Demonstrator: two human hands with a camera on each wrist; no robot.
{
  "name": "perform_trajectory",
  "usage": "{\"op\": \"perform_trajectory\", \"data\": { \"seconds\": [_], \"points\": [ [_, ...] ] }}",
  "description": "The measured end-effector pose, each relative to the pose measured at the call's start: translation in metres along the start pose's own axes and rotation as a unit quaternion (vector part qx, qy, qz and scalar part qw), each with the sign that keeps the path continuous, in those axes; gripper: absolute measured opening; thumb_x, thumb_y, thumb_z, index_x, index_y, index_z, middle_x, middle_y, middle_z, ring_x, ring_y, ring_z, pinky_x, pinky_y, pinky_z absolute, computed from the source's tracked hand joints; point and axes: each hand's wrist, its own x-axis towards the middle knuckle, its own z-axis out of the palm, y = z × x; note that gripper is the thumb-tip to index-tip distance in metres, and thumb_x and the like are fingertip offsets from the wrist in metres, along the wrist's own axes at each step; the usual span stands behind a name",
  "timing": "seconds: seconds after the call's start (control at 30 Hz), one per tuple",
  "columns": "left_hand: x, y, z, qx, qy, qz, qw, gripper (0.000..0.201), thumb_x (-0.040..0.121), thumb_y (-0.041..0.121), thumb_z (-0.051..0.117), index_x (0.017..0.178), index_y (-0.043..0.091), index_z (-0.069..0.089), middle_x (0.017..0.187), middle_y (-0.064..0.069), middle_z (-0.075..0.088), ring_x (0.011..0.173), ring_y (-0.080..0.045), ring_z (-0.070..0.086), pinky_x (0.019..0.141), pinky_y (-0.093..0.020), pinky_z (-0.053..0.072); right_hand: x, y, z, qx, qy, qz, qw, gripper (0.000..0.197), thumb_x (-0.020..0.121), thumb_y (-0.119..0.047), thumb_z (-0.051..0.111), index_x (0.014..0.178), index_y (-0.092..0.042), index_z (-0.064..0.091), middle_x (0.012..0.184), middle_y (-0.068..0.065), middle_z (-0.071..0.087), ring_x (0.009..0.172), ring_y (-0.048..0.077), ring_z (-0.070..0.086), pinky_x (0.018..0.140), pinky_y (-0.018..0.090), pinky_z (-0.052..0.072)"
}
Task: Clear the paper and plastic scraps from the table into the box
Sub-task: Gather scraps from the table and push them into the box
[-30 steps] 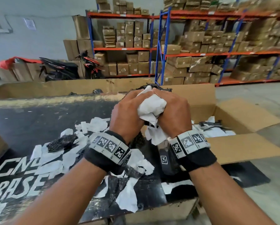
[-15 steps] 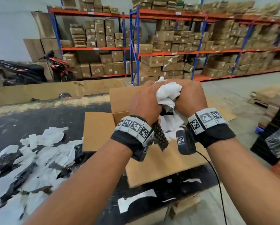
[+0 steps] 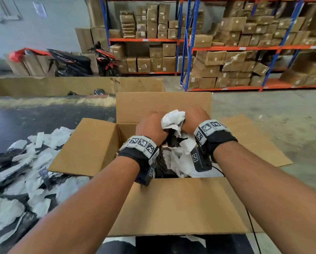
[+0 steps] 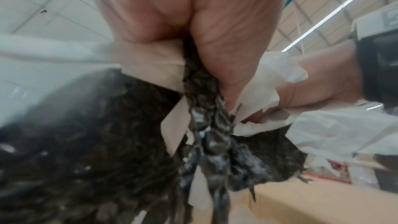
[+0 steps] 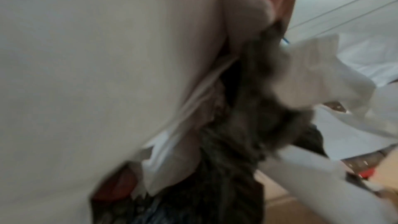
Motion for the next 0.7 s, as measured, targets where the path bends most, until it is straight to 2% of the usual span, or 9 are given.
{"op": "perform_trajectory", "data": {
  "seconds": [0.1, 0.17, 0.27, 0.3, 0.37, 0.47, 0.53, 0.6, 0.7],
  "points": [
    [0.004, -0.017, 0.02, 0.046, -0.066, -0.065, 0.995, 0.054, 0.078, 0.046, 0.076, 0.128, 0.037, 0.058, 0.116, 0.0, 0.068, 0.106, -0.03, 0.067, 0.086, -0.044, 0.055, 0.01, 0.013, 0.027, -0.02, -0.089, 0.023, 0.996, 0.023, 0.079, -0.025, 0.075, 0.085, -0.015, 0.056, 0.079, 0.005, 0.056, 0.078, 0.031, 0.058, 0.065, 0.033, 0.044],
    [0.009, -0.03, 0.026, 0.12, -0.138, -0.109, 0.977, 0.091, 0.07, 0.061, 0.079, 0.147, 0.036, 0.038, 0.14, -0.005, 0.058, 0.129, -0.032, 0.055, 0.108, -0.058, 0.039, 0.015, 0.022, 0.042, -0.029, -0.16, 0.021, 0.987, 0.041, 0.065, -0.04, 0.083, 0.092, -0.013, 0.066, 0.087, 0.004, 0.066, 0.086, 0.033, 0.064, 0.067, 0.032, 0.049],
    [0.026, -0.032, 0.02, 0.202, -0.221, -0.159, 0.941, 0.143, 0.045, 0.088, 0.075, 0.159, 0.039, 0.003, 0.163, -0.01, 0.029, 0.151, -0.039, 0.023, 0.11, -0.079, 0.003, 0.03, 0.045, 0.057, -0.025, -0.233, -0.022, 0.972, 0.135, 0.026, -0.072, 0.083, 0.147, -0.027, 0.042, 0.144, 0.001, 0.054, 0.127, 0.033, 0.055, 0.1, 0.045, 0.049],
    [0.034, -0.029, 0.016, 0.206, -0.231, -0.164, 0.937, 0.153, 0.036, 0.092, 0.073, 0.158, 0.04, -0.003, 0.164, -0.011, 0.026, 0.151, -0.041, 0.019, 0.108, -0.082, 0.004, 0.032, 0.047, 0.053, -0.015, -0.258, -0.037, 0.965, 0.137, 0.026, -0.075, 0.084, 0.147, -0.032, 0.038, 0.145, -0.001, 0.053, 0.127, 0.029, 0.054, 0.102, 0.044, 0.047],
    [0.05, -0.021, 0.007, 0.183, -0.235, -0.15, 0.943, 0.163, 0.023, 0.094, 0.073, 0.158, 0.041, 0.0, 0.161, -0.013, 0.028, 0.147, -0.044, 0.025, 0.109, -0.08, 0.02, 0.029, 0.046, 0.033, 0.026, -0.282, -0.076, 0.956, 0.1, 0.046, -0.065, 0.091, 0.133, -0.038, 0.049, 0.131, -0.01, 0.057, 0.116, 0.02, 0.058, 0.095, 0.031, 0.045],
    [0.069, -0.008, 0.002, 0.169, -0.258, -0.107, 0.945, 0.145, 0.039, 0.076, 0.088, 0.159, 0.035, 0.019, 0.157, -0.011, 0.032, 0.141, -0.04, 0.039, 0.108, -0.062, 0.041, 0.031, 0.043, 0.013, 0.065, -0.292, -0.119, 0.947, 0.079, 0.075, -0.045, 0.084, 0.143, -0.026, 0.047, 0.128, -0.012, 0.053, 0.112, 0.017, 0.055, 0.085, 0.016, 0.034],
    [0.071, 0.001, 0.002, 0.211, -0.298, -0.073, 0.928, 0.138, 0.049, 0.067, 0.091, 0.16, 0.034, 0.016, 0.159, -0.01, 0.03, 0.143, -0.038, 0.038, 0.11, -0.057, 0.041, 0.04, 0.043, 0.015, 0.075, -0.298, -0.121, 0.944, 0.087, 0.073, -0.049, 0.084, 0.145, -0.027, 0.043, 0.128, -0.014, 0.052, 0.125, 0.017, 0.053, 0.094, 0.019, 0.033],
    [0.068, 0.006, 0.01, 0.253, -0.355, -0.038, 0.899, 0.138, 0.059, 0.061, 0.09, 0.161, 0.033, 0.002, 0.166, -0.01, 0.014, 0.15, -0.039, 0.024, 0.116, -0.058, 0.033, 0.05, 0.046, 0.027, 0.072, -0.302, -0.146, 0.939, 0.103, 0.055, -0.065, 0.088, 0.142, -0.036, 0.043, 0.139, -0.012, 0.052, 0.133, 0.02, 0.049, 0.106, 0.035, 0.041],
    [0.066, -0.015, 0.043, 0.3, -0.429, -0.034, 0.852, 0.149, 0.055, 0.068, 0.088, 0.155, 0.043, -0.02, 0.167, -0.009, -0.021, 0.152, -0.046, -0.013, 0.117, -0.072, 0.01, 0.059, 0.054, 0.054, -0.08, -0.352, -0.102, 0.927, 0.145, 0.041, -0.076, 0.084, 0.152, -0.054, -0.006, 0.166, 0.003, -0.018, 0.151, 0.043, 0.006, 0.112, 0.065, 0.028]
  ]
}}
